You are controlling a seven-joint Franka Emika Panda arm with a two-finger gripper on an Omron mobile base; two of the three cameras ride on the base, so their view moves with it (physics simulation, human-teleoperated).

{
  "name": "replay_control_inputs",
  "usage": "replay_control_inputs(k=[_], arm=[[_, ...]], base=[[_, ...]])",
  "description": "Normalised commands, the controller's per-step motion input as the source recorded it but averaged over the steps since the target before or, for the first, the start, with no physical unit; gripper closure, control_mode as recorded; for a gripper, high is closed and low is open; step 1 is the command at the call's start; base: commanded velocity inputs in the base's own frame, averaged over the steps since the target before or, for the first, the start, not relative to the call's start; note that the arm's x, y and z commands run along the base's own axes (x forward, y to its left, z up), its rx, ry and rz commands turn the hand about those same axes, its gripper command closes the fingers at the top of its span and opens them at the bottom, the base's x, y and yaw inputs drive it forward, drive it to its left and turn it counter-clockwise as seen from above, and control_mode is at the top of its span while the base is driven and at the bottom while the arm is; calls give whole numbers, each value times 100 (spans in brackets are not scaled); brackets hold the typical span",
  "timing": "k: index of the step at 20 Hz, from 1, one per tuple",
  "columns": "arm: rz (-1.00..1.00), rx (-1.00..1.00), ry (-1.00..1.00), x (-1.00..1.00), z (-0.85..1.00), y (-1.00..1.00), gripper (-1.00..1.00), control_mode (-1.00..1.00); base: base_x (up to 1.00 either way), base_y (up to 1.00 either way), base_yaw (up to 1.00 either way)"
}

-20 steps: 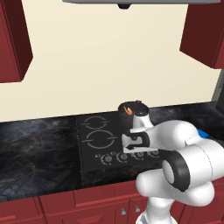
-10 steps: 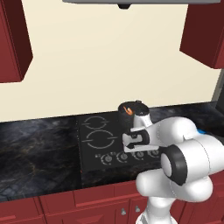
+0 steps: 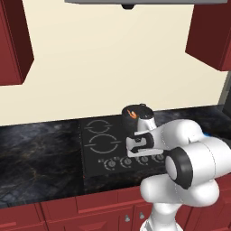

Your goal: Retrieve the frozen meat and place it in the pot on a burner. Then turn the burner on.

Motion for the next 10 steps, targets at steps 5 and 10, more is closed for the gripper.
replay_control_inputs(k=[5, 10], arm=[[0, 0, 0, 0, -42, 0, -100, -100], [0, 0, 0, 0, -17, 0, -100, -100]], base=[[0, 0, 0], [0, 0, 0]])
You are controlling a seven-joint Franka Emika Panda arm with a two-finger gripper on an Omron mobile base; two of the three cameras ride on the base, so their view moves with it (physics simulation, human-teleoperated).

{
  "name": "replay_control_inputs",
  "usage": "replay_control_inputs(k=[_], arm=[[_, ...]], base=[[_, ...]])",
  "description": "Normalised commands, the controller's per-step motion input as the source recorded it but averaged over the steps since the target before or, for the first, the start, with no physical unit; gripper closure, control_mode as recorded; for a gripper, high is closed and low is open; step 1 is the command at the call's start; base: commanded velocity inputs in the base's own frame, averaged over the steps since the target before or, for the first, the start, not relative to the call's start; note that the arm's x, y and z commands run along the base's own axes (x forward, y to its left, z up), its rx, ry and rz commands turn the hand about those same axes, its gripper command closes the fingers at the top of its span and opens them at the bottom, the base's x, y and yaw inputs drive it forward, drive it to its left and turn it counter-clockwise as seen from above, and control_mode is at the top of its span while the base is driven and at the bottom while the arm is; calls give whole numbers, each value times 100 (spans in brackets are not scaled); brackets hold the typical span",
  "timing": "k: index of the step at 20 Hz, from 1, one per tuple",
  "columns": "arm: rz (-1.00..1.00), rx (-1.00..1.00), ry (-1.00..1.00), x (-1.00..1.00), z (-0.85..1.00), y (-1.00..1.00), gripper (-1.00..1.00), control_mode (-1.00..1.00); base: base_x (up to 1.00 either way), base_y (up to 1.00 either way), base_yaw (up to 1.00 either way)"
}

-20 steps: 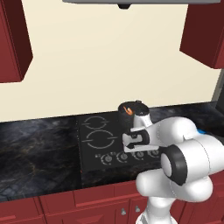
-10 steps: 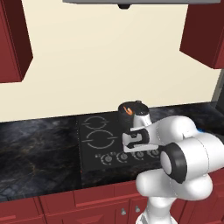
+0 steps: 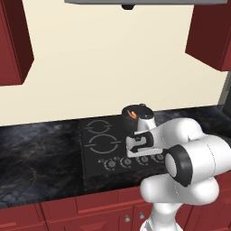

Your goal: Retrieve the frozen meat and place it in the pot on a burner. Then turn the burner on.

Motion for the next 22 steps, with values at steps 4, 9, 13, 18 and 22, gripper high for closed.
replay_control_inputs(k=[4, 9, 13, 18, 22], arm=[[0, 0, 0, 0, -17, 0, -100, -100], [0, 0, 0, 0, -14, 0, 100, -100], [0, 0, 0, 0, -13, 0, 100, -100], [0, 1, 0, -3, -16, -2, 100, -100], [-1, 1, 0, -21, -29, -13, 100, -100]], base=[[0, 0, 0], [0, 0, 0], [0, 0, 0], [0, 0, 0], [0, 0, 0]])
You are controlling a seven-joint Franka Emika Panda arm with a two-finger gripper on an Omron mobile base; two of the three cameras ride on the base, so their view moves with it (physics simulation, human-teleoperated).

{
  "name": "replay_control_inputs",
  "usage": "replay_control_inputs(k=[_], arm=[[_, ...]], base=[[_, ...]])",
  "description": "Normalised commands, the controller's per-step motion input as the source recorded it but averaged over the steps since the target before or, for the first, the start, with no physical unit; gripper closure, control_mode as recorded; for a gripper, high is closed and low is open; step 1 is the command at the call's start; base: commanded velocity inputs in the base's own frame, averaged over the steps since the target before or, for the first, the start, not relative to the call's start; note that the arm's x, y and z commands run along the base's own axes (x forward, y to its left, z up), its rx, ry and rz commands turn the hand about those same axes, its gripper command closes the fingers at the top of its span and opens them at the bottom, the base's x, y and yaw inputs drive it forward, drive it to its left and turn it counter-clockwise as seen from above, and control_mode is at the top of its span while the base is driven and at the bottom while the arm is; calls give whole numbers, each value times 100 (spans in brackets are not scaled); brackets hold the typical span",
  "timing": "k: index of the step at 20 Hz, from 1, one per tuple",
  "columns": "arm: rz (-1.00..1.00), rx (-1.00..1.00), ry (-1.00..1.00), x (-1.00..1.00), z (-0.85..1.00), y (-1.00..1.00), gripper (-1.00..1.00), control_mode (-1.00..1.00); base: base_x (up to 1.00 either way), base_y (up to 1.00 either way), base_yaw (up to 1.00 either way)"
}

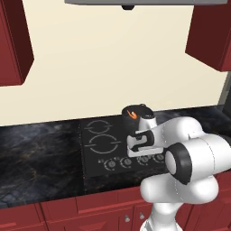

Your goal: Retrieve the frozen meat and place it in the pot on a burner. Then turn the burner on.

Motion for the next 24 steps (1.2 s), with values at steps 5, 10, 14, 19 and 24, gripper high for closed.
replay_control_inputs(k=[5, 10, 14, 19, 24], arm=[[0, -1, 0, -25, -38, -2, 100, -100], [9, -4, 0, -21, -55, 0, 100, -100], [19, -2, 3, -16, -69, -26, 100, -100], [32, -3, 0, -36, -66, -6, 100, -100], [37, -1, 0, -35, -63, -3, 100, -100]], base=[[0, 0, 0], [0, 0, 0], [0, 0, 0], [0, 0, 0], [0, 0, 0]])
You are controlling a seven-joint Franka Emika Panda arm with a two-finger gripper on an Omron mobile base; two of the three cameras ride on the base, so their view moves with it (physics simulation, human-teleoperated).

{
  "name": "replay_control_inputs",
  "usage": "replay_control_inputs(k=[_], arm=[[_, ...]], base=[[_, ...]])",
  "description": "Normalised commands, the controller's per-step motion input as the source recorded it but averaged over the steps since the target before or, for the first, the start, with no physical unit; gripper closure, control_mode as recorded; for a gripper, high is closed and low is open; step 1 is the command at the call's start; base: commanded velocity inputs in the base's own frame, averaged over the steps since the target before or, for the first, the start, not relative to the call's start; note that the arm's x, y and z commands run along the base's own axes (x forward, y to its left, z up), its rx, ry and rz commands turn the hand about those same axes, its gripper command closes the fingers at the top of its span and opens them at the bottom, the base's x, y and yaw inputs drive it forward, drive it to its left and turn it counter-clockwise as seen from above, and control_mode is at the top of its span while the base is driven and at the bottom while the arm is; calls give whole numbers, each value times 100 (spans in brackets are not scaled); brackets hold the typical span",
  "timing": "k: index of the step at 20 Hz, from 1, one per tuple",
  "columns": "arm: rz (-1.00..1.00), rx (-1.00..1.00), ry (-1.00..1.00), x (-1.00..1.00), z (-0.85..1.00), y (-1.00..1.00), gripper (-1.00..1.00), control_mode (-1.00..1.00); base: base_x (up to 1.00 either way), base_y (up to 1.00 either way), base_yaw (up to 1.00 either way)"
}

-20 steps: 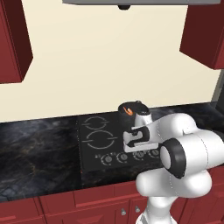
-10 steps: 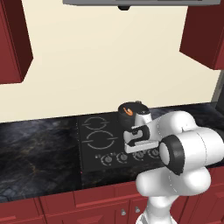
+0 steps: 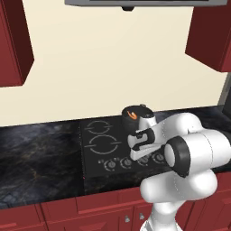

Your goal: Retrieve the frozen meat and place it in the pot on a burner. Then turn the burner on.

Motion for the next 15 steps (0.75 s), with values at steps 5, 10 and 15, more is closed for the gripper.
replay_control_inputs(k=[5, 10, 15], arm=[[47, 0, 0, -32, -61, -13, 100, -100], [49, 1, 0, -21, -62, -37, 100, -100], [50, 0, 0, -24, -64, -24, 100, -100]], base=[[0, 0, 0], [0, 0, 0], [0, 0, 0]])
